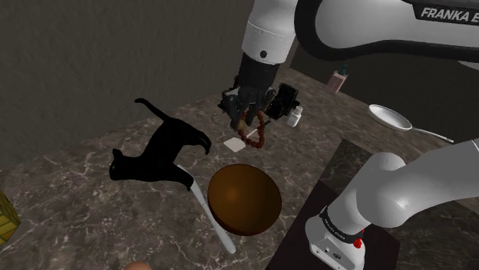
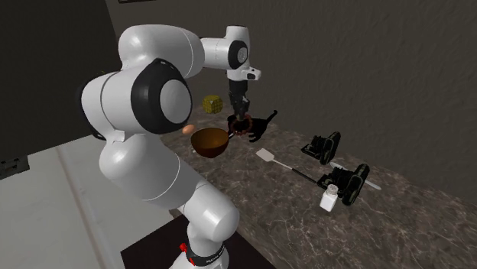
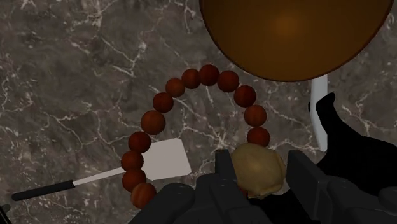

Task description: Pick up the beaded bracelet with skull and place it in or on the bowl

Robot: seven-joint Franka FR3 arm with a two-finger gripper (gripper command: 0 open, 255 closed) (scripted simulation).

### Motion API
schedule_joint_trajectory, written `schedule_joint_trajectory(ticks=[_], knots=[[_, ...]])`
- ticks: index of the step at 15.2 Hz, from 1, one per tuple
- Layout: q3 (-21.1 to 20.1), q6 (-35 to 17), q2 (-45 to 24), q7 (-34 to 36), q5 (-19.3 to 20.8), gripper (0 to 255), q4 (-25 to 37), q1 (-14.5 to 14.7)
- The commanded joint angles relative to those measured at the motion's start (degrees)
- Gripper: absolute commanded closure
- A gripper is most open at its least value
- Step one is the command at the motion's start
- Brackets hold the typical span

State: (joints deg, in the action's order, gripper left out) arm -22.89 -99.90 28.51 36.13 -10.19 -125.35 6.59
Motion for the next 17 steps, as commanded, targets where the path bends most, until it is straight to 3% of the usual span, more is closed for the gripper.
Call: schedule_joint_trajectory(ticks=[1, 9, 17], knots=[[-1.6, 0.65, 1.16, 2.3, -1.09, 255, -0.23, 1.07], [-9.97, 3.21, 3.52, 13.58, -5.71, 255, 1.78, 5.25], [-11.27, -2.75, 3.82, 13.27, -6.74, 255, -4.41, 5.72]])
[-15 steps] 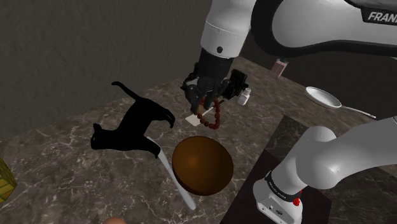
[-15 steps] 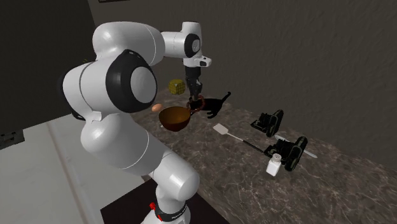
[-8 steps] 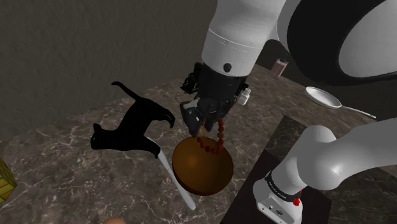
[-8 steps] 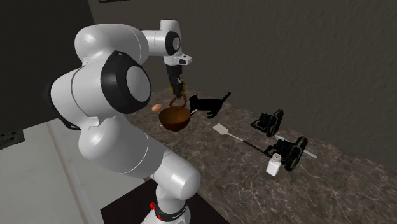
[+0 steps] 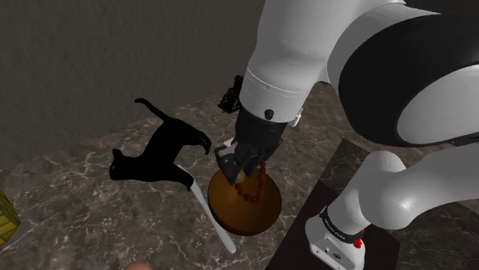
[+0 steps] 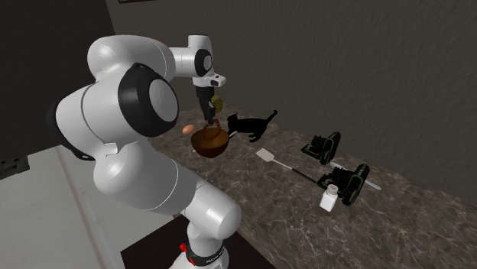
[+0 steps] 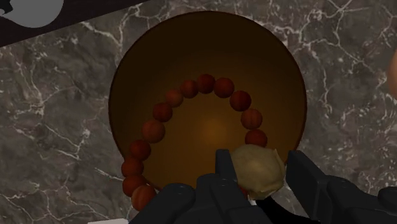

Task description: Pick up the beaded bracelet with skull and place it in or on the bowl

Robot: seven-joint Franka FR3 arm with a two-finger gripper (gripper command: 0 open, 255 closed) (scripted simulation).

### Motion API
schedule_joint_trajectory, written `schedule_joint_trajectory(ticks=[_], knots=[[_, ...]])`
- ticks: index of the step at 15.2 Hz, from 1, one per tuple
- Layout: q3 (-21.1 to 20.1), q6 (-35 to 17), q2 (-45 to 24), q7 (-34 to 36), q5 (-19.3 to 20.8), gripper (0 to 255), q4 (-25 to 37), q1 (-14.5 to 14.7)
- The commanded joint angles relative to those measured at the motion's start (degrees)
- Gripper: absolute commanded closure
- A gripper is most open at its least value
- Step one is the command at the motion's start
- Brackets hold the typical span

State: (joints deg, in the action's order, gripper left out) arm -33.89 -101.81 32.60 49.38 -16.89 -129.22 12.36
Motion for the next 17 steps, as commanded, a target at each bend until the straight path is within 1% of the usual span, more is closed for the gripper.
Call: schedule_joint_trajectory(ticks=[1, 7, 15, 16, 17], knots=[[-0.46, -1.61, -0.29, -0.01, -0.17, 255, -1.27, 0.0], [-1.69, -6.25, -0.76, -0.1, -0.89, 255, -5.41, 0.23], [-1.76, -6.48, -0.8, -0.1, -0.93, 255, -5.6, 0.24], [-1.76, -6.48, -0.8, -0.1, -0.93, 0, -5.6, 0.24], [-1.76, -6.48, -0.8, -0.1, -0.93, 0, -5.6, 0.24]])
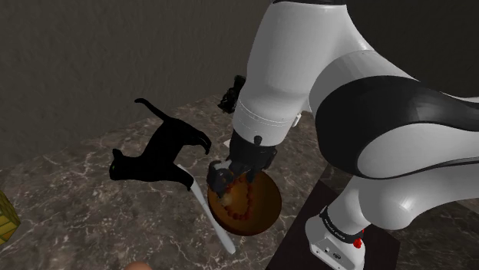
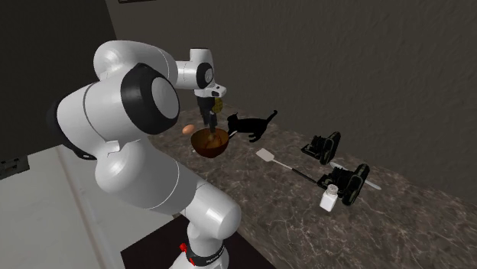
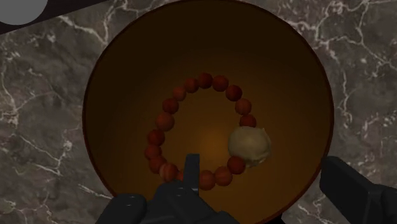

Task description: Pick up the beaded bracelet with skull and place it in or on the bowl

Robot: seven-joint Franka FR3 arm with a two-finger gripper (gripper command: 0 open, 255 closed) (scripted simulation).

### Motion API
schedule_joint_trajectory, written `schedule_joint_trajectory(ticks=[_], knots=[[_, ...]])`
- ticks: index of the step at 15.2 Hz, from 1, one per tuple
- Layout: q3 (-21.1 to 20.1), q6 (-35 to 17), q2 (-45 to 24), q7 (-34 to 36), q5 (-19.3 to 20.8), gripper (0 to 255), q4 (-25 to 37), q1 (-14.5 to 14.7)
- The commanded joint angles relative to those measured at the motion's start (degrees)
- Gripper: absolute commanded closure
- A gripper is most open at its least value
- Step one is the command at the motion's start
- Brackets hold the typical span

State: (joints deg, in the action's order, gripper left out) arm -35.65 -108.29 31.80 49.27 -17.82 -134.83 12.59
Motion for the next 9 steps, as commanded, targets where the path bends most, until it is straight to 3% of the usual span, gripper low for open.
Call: schedule_joint_trajectory(ticks=[1, 4, 9], knots=[[0.0, 0.0, 0.0, 0.0, 0.0, 0, 0.0, 0.0], [0.0, 0.0, 0.0, 0.0, 0.0, 0, 0.0, 0.0], [1.88, 7.33, 0.7, 0.24, 1.08, 0, 6.58, -0.31]])
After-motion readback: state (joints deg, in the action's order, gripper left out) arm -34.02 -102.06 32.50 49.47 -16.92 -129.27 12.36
